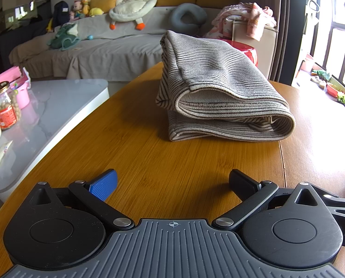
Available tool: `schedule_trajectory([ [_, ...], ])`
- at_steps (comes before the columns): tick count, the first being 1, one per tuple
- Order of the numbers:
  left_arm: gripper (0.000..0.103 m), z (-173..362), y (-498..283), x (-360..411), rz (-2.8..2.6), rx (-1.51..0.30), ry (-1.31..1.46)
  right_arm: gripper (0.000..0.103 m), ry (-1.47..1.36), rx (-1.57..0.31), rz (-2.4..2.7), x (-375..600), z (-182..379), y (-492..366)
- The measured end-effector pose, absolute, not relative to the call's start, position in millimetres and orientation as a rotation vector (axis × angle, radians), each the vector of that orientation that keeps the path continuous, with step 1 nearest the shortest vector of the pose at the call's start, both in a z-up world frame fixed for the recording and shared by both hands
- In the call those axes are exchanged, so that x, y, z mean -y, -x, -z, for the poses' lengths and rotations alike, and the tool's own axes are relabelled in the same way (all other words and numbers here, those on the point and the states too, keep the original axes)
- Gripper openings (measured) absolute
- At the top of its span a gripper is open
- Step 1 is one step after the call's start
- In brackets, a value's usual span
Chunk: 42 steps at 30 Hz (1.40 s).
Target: Fold clothes
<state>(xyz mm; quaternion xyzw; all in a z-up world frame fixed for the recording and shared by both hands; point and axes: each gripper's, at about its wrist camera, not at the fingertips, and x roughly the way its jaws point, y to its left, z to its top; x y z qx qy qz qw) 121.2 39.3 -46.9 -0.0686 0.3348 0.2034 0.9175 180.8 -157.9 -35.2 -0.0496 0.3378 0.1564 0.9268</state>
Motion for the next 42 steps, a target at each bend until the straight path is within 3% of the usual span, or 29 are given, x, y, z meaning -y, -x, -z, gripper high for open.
schedule_trajectory([
  [42,0.103,46.1,-133.6,-36.4,-0.383,-0.7,0.128,0.103,0.102,-0.692,-0.335,159.6,35.1,-183.4],
])
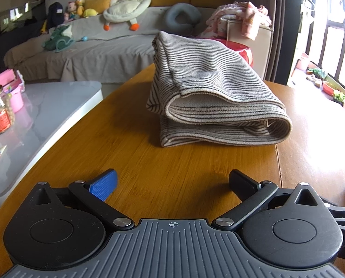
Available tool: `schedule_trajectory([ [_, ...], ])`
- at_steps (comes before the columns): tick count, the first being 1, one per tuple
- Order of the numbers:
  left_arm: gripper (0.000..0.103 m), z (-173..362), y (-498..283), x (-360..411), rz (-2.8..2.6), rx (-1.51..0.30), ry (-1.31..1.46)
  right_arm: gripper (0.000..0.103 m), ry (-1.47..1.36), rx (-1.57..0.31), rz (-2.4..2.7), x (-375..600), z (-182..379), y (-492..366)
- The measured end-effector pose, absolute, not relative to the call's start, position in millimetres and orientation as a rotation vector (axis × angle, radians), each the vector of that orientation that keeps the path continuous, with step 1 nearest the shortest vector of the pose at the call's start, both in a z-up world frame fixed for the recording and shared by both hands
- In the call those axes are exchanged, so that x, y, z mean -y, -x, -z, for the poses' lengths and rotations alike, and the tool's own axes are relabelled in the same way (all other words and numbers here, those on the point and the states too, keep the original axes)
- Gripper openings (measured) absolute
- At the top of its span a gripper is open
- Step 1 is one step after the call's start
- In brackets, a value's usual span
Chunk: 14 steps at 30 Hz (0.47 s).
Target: Fold clothes
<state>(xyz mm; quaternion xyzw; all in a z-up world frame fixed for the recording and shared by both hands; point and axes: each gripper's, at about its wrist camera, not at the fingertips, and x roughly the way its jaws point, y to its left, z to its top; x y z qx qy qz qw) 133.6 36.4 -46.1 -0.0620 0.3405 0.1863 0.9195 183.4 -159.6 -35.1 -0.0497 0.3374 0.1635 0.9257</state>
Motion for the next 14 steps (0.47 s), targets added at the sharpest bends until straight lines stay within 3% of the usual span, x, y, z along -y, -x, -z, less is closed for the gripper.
schedule_trajectory([
  [14,0.103,44.1,-120.5,-42.3,-0.343,-0.717,0.145,0.103,0.102,-0.692,-0.338,161.4,34.1,-182.3],
])
